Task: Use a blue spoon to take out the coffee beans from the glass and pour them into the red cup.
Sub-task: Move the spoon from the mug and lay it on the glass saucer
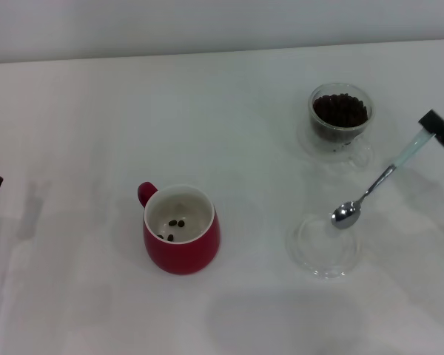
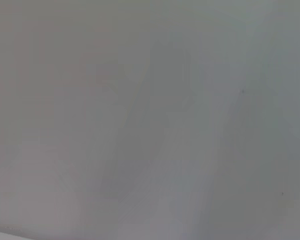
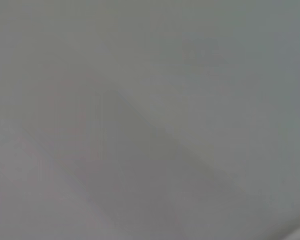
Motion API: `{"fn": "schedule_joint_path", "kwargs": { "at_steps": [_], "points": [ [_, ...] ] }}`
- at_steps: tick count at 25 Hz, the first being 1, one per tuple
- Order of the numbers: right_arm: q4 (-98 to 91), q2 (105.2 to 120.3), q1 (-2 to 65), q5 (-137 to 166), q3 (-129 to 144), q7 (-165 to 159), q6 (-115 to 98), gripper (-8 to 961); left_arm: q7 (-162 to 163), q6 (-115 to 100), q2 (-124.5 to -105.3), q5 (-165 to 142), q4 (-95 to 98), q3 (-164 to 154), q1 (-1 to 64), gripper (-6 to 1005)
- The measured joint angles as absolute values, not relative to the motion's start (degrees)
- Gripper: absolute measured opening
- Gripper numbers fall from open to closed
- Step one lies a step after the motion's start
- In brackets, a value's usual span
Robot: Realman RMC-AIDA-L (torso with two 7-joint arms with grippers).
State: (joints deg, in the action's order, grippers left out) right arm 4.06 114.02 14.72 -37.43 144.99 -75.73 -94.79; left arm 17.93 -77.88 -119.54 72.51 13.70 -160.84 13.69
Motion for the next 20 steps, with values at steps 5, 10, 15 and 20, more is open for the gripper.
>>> {"fn": "schedule_joint_path", "kwargs": {
  "at_steps": [5,10,15,20],
  "points": [
    [3.7,114.10,14.7,-37.0,145.8,-75.9,-91.8,140,17.9,-77.9,-119.54,72.5,13.7,-160.8,13.7,733],
    [3.6,114.24,14.7,-36.3,145.9,-75.6,-90.5,140,17.9,-77.9,-119.54,72.5,13.7,-160.8,13.8,732],
    [3.6,114.30,14.8,-35.0,145.9,-75.5,-89.0,139,17.9,-77.9,-119.54,72.5,13.7,-160.8,13.8,733],
    [3.1,114.39,14.9,-34.4,145.9,-74.8,-87.2,138,17.9,-77.9,-119.54,72.5,13.7,-160.8,13.8,733]
  ]
}}
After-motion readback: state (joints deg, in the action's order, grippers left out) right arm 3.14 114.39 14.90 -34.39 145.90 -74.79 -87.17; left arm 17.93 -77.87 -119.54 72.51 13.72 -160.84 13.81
